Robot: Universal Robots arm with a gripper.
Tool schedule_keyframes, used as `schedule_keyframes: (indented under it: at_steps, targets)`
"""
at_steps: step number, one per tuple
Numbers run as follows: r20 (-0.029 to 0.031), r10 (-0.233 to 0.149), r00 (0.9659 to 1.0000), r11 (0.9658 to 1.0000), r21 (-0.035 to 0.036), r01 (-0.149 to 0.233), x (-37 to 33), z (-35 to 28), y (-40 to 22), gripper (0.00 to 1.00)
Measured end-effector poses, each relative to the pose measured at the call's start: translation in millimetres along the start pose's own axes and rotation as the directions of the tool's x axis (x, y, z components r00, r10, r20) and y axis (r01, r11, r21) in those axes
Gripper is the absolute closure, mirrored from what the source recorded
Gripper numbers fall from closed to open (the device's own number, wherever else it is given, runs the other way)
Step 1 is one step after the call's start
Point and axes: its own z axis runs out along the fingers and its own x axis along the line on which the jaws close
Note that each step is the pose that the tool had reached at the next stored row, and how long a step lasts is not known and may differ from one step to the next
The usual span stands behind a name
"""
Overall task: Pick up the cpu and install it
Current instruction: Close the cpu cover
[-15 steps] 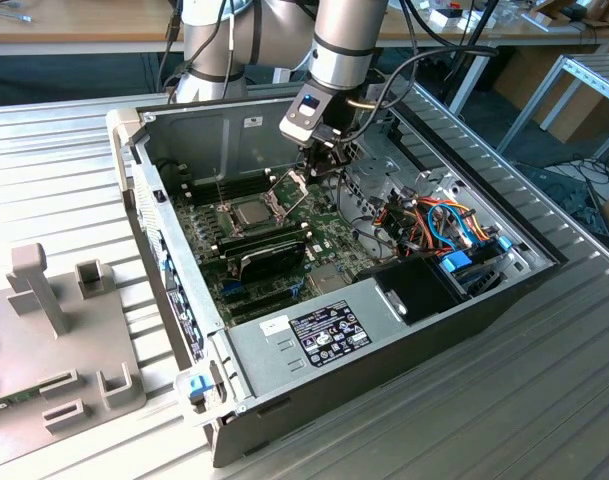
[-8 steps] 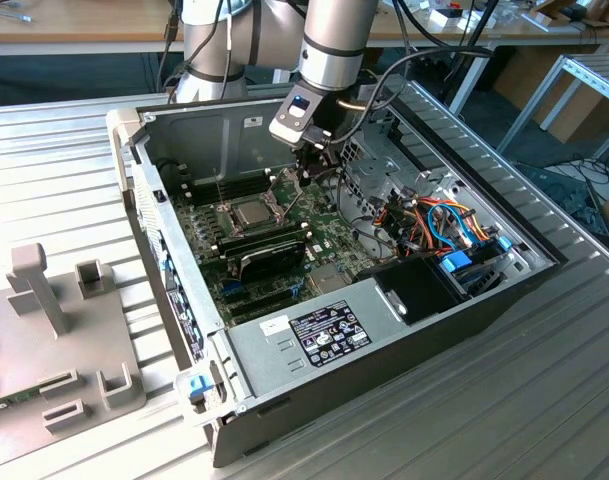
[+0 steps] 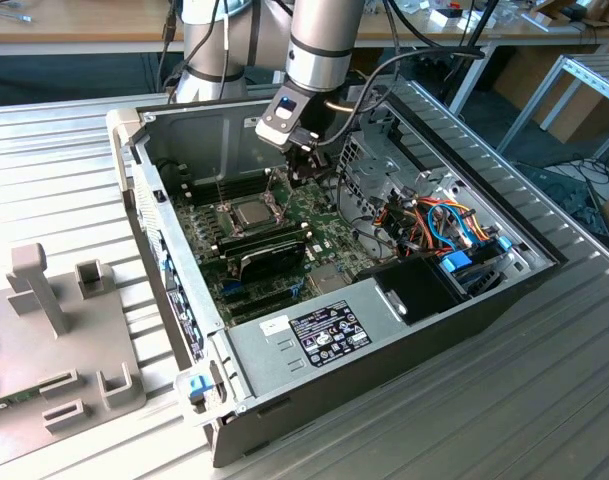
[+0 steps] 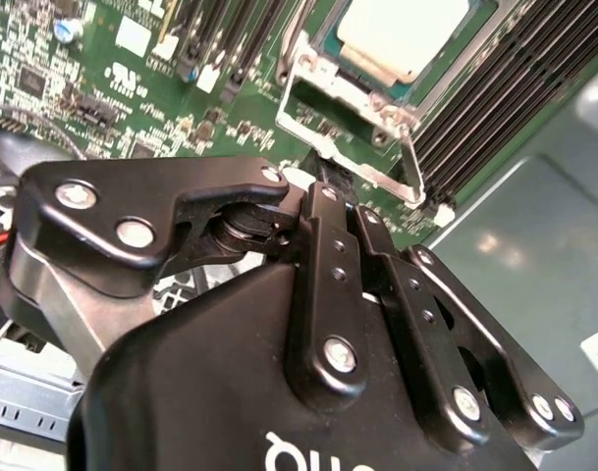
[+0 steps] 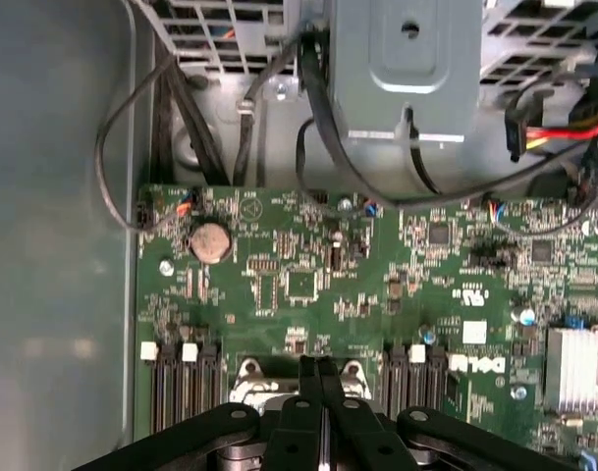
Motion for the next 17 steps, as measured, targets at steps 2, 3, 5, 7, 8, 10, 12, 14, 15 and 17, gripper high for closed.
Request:
schedule_keyframes:
  at_steps: [2, 3, 5, 7, 8, 10, 12, 14, 15, 17]
  targets:
    - [0.0001, 0.0, 1.0, 1.0, -0.0001, 0.0, 0.1, -0.2, -4.6, 0.89]
    - [0.0002, 0.0, 1.0, 1.0, -0.0001, 0.0, 0.1, -0.3, -7.0, 0.89]
    - [0.0, 0.001, 1.0, 1.0, -0.0004, -0.001, 0.2, -0.3, -11.7, 0.89]
    - [-0.0001, 0.001, 1.0, 1.0, -0.0004, -0.001, 0.3, -0.5, -17.0, 0.89]
    - [0.0, 0.001, 1.0, 1.0, -0.0005, -0.001, 0.4, -0.6, -20.0, 0.89]
    - [-0.0001, 0.001, 1.0, 1.0, -0.0005, -0.001, 0.5, -0.6, -23.5, 0.89]
    - [-0.0001, 0.002, 1.0, 1.0, -0.0005, -0.002, 0.5, -0.6, -24.3, 0.89]
    - [0.0, 0.002, 1.0, 1.0, -0.0005, -0.002, 0.5, -0.7, -24.5, 0.89]
    - [-0.0001, 0.002, 1.0, 1.0, -0.0005, -0.002, 0.5, -0.7, -24.8, 0.89]
    - [-0.0001, 0.002, 1.0, 1.0, -0.0006, -0.002, 0.5, -0.7, -24.9, 0.89]
